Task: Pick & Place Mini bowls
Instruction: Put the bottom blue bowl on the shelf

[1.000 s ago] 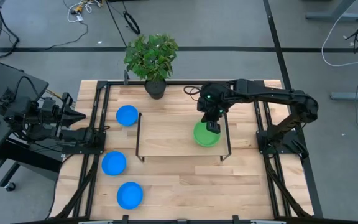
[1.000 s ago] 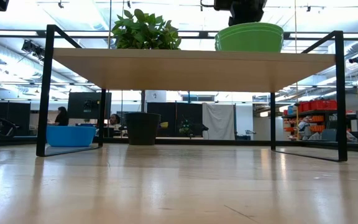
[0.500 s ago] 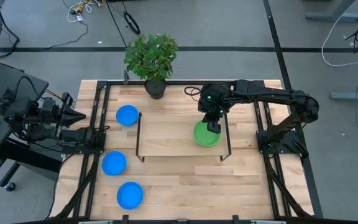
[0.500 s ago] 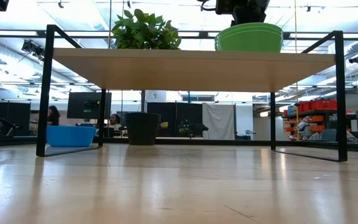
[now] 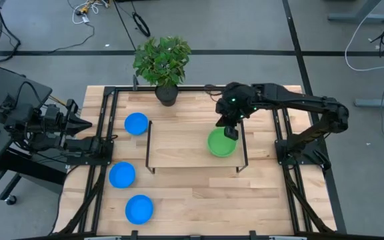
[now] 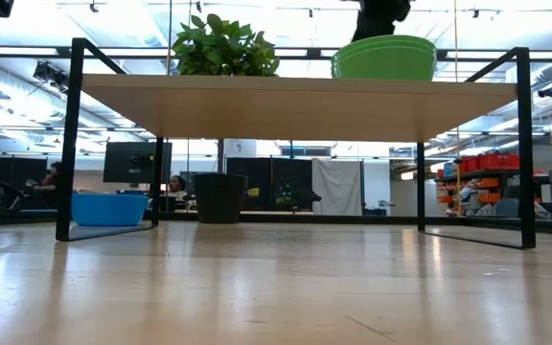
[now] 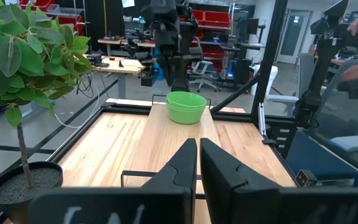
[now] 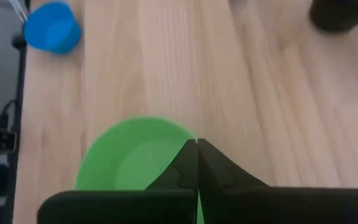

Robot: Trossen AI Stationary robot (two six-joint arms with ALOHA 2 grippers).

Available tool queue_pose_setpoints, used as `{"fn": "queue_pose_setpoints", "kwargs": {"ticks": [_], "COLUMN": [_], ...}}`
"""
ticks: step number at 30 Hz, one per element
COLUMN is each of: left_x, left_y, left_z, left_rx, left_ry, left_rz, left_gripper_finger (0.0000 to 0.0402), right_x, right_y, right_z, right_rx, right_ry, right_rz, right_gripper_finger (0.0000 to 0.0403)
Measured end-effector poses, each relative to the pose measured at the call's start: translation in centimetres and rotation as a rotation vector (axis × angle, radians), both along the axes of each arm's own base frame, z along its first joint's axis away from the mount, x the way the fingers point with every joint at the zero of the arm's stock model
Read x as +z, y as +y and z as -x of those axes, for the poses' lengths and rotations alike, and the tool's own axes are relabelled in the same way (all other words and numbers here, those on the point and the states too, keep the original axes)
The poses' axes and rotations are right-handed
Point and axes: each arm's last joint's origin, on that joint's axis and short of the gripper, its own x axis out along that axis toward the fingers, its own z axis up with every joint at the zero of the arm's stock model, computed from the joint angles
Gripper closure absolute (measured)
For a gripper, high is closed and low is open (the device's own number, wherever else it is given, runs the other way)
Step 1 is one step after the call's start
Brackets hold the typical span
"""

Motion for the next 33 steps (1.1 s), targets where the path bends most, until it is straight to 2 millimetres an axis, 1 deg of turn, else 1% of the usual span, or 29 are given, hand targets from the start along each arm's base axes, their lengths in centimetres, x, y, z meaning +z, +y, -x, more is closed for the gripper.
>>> {"fn": "queue_pose_setpoints", "kwargs": {"ticks": [7, 11, 14, 18, 23, 29, 33], "left_x": [0.0, 0.0, 0.0, 0.0, 0.0, 0.0, 0.0], "left_y": [0.0, 0.0, 0.0, 0.0, 0.0, 0.0, 0.0], "left_z": [0.0, 0.0, 0.0, 0.0, 0.0, 0.0, 0.0], "left_rx": [0.001, 0.001, 0.0, 0.0, 0.0, 0.001, 0.0], "left_ry": [0.0, 0.0, 0.0, 0.001, 0.0, 0.0, 0.0], "left_rz": [0.0, 0.0, 0.0, 0.0, 0.0, 0.0, 0.0], "left_gripper_finger": [0.0378, 0.0378, 0.0378, 0.0378, 0.0378, 0.0378, 0.0378], "right_x": [2.4, 3.7, 4.5, 5.6, 6.9, 7.8, 8.9], "right_y": [-0.1, -0.1, 0.0, 0.3, 0.7, 1.2, 1.5], "right_z": [1.0, 1.3, 1.9, 3.3, 5.6, 8.2, 9.9], "right_rx": [-0.077, -0.089, -0.084, -0.085, -0.096, -0.143, -0.159], "right_ry": [-0.162, -0.261, -0.317, -0.36, -0.401, -0.405, -0.38], "right_rz": [0.1, 0.127, 0.143, 0.149, 0.145, 0.087, 0.069], "right_gripper_finger": [0.0403, 0.0403, 0.0403, 0.0403, 0.0403, 0.0403, 0.0403]}}
